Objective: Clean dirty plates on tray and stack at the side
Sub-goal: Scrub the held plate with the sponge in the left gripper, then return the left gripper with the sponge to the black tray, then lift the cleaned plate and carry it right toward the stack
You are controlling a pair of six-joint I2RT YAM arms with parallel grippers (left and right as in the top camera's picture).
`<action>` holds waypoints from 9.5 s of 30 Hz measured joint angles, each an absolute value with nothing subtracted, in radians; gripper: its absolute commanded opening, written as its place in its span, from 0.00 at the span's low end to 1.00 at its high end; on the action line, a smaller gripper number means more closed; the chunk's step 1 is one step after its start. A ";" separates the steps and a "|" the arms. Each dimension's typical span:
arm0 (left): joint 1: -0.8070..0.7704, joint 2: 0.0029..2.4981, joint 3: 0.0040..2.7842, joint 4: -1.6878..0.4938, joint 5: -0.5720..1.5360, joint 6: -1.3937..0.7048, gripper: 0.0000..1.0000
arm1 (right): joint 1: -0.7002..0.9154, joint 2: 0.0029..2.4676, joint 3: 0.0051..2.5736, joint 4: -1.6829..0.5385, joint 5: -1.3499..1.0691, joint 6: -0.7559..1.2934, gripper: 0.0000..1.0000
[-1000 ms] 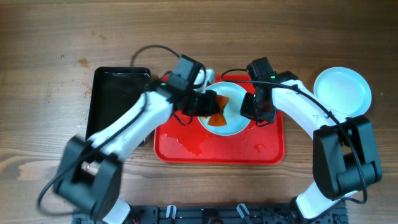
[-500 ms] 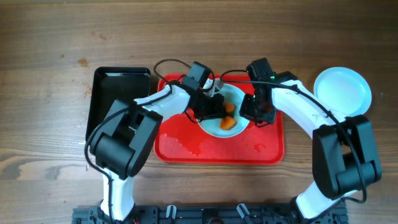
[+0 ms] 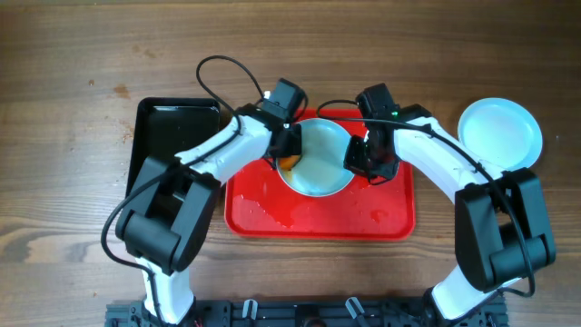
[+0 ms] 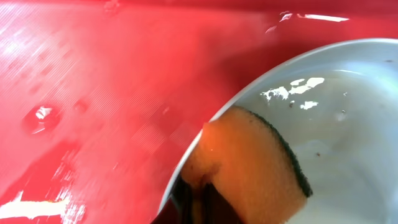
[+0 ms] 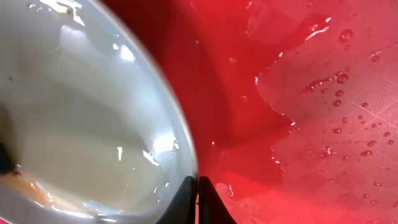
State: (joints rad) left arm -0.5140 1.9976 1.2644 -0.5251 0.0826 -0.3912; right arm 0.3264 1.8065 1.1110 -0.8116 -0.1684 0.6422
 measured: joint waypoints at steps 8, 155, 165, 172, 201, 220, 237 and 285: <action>-0.484 2.088 1.218 -0.199 0.622 -0.301 0.04 | 0.322 1.806 1.111 -0.825 -0.156 0.642 0.04; -0.322 1.783 1.188 -0.654 0.205 -0.756 0.66 | 0.326 1.645 1.022 -0.703 -0.116 0.543 0.37; -0.322 1.868 1.188 -0.624 0.180 -0.844 0.49 | 0.326 1.645 1.022 -0.703 -0.116 0.527 0.38; -0.322 1.916 1.188 -0.560 0.188 -0.886 0.04 | 0.326 1.645 1.022 -0.714 -0.118 0.507 0.04; -0.322 1.508 1.193 -0.989 -0.179 -0.714 0.04 | 0.322 1.820 1.020 -0.527 -0.277 0.554 0.05; -0.110 1.514 1.031 -0.986 -0.198 -0.673 0.04 | 0.325 1.668 1.113 -0.693 0.064 0.521 0.05; -0.051 1.555 0.979 -0.908 -0.167 -0.629 0.04 | 0.386 1.560 1.297 -0.888 0.616 0.326 0.05; -0.037 1.658 0.978 -0.837 -0.112 -0.587 0.04 | 0.014 1.560 1.257 -1.319 0.302 1.073 1.00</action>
State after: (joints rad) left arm -0.0372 1.6581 0.9779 -0.8368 -0.1123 -0.5873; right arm 0.0135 1.5597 1.2568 -1.3186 0.3023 1.0733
